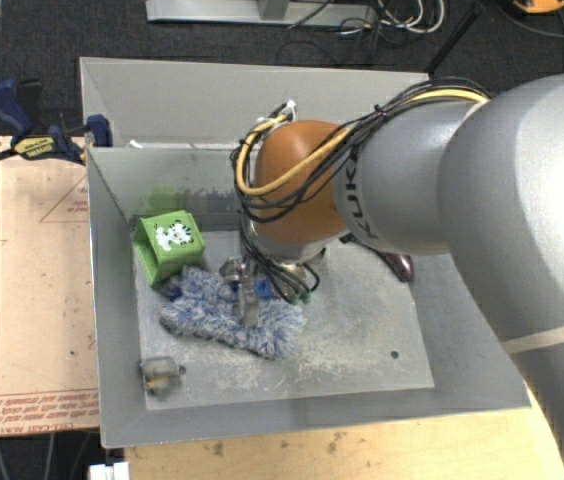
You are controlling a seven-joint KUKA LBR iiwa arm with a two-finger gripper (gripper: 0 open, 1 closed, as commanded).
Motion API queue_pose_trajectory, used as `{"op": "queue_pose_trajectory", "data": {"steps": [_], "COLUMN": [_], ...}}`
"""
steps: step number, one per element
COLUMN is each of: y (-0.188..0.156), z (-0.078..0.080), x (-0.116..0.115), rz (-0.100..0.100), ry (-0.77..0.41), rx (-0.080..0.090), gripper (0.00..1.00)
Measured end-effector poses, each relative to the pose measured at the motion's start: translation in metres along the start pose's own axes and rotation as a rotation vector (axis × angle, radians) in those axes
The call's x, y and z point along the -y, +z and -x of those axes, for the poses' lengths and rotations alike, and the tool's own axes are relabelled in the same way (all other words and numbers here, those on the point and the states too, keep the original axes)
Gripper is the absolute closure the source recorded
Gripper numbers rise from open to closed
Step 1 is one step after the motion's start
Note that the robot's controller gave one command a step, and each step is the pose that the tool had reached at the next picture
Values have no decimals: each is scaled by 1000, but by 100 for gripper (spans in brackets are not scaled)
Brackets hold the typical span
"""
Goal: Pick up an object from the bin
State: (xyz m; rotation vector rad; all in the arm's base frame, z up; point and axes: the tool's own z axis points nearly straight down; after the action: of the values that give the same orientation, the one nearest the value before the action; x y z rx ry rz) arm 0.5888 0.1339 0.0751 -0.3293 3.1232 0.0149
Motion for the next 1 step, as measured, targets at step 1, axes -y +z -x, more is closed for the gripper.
{"op": "queue_pose_trajectory", "data": {"steps": [1], "y": [-4], "z": [-1], "x": [0], "rz": [-1], "ry": [0], "rx": [0], "gripper": [100]}}
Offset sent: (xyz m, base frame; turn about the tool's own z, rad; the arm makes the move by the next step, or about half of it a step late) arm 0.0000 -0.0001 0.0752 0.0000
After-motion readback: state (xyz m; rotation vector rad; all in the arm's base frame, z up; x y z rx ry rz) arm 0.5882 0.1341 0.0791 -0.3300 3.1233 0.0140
